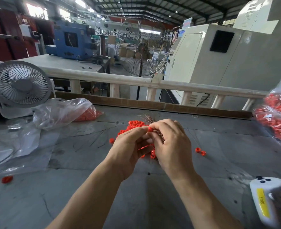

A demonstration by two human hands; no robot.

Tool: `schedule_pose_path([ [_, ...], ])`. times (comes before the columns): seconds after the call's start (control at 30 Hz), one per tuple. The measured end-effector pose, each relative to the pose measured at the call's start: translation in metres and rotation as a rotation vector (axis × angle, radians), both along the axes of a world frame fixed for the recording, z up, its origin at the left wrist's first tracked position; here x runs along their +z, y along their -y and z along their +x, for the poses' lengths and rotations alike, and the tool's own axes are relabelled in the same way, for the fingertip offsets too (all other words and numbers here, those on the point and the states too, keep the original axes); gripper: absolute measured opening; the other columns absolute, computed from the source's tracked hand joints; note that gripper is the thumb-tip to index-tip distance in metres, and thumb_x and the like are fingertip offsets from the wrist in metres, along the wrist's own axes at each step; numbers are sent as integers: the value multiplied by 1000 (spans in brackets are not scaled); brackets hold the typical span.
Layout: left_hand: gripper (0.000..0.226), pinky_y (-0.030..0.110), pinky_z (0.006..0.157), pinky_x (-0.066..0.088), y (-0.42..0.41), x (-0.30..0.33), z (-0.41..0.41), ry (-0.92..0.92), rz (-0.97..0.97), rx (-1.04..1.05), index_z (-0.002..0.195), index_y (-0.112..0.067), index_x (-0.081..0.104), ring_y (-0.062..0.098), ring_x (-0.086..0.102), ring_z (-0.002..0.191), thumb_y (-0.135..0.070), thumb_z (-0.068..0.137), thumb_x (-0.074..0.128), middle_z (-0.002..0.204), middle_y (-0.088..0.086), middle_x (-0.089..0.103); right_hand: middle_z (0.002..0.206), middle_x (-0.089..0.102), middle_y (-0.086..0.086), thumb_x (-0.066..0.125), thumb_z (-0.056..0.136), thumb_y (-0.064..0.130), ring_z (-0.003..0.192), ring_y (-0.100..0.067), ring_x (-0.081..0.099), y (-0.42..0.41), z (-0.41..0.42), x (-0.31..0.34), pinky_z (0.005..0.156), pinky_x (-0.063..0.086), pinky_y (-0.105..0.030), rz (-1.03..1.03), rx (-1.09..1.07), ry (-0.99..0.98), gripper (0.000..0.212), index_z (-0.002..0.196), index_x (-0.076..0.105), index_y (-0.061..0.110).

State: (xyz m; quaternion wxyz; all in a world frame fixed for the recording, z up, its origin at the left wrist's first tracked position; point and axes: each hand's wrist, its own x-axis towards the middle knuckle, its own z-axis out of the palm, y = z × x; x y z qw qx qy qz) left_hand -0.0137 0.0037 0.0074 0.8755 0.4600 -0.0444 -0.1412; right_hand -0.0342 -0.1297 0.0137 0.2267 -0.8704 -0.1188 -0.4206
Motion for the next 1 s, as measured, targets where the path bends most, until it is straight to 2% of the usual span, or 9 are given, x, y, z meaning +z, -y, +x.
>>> schedule_pose_path([
  [0.13, 14, 33, 74, 55, -1, -2, 1, 4, 29, 3, 102, -5, 67, 21, 63, 79, -17, 97, 63, 86, 11, 61, 101, 69, 6, 76, 85, 7, 99, -20, 61, 0, 0, 0, 84, 49, -29, -20, 8, -9, 16, 98, 74, 16],
  [0.37, 21, 28, 66, 58, 1, -2, 2, 32, 66, 69, 79, -7, 68, 20, 62, 70, -16, 97, 65, 74, 9, 63, 102, 69, 7, 75, 87, 11, 101, -19, 60, -1, -1, 2, 85, 52, -32, -25, 29, -46, 16, 101, 74, 18],
  [0.5, 16, 32, 72, 58, 0, -1, 1, 32, 67, 63, 86, -4, 68, 20, 65, 73, -16, 96, 66, 77, 11, 64, 101, 68, 7, 75, 86, 8, 98, -20, 60, 1, 0, 0, 82, 52, -32, -42, 32, -26, 17, 99, 73, 17],
  [0.6, 15, 30, 68, 57, 0, 1, 0, -1, 55, 55, 88, -4, 66, 19, 66, 69, -16, 96, 65, 75, 10, 65, 98, 68, 7, 74, 86, 9, 96, -21, 60, 1, 1, -1, 81, 49, -30, -29, 16, 6, 12, 95, 73, 17],
  [0.77, 18, 33, 76, 55, 0, 2, -2, -24, 63, 8, 101, -2, 66, 20, 65, 74, -20, 99, 62, 81, 11, 66, 92, 69, 2, 73, 89, 10, 90, -23, 60, 2, 5, -1, 81, 52, -37, -29, 28, 65, 2, 90, 72, 12],
  [0.93, 15, 34, 76, 54, -1, 4, -3, 2, 75, 34, 94, -3, 66, 19, 65, 74, -17, 98, 61, 81, 11, 65, 94, 69, 4, 68, 90, 17, 94, -24, 59, 2, 5, 1, 83, 51, -42, -42, 38, 64, 6, 91, 73, 14],
  [1.0, 16, 35, 77, 53, -2, 3, -3, 23, 76, 77, 95, -2, 67, 21, 64, 76, -16, 99, 61, 84, 13, 64, 97, 66, 5, 71, 91, 20, 96, -24, 58, 2, 4, 3, 83, 50, -40, -59, 32, 44, 6, 95, 75, 18],
])
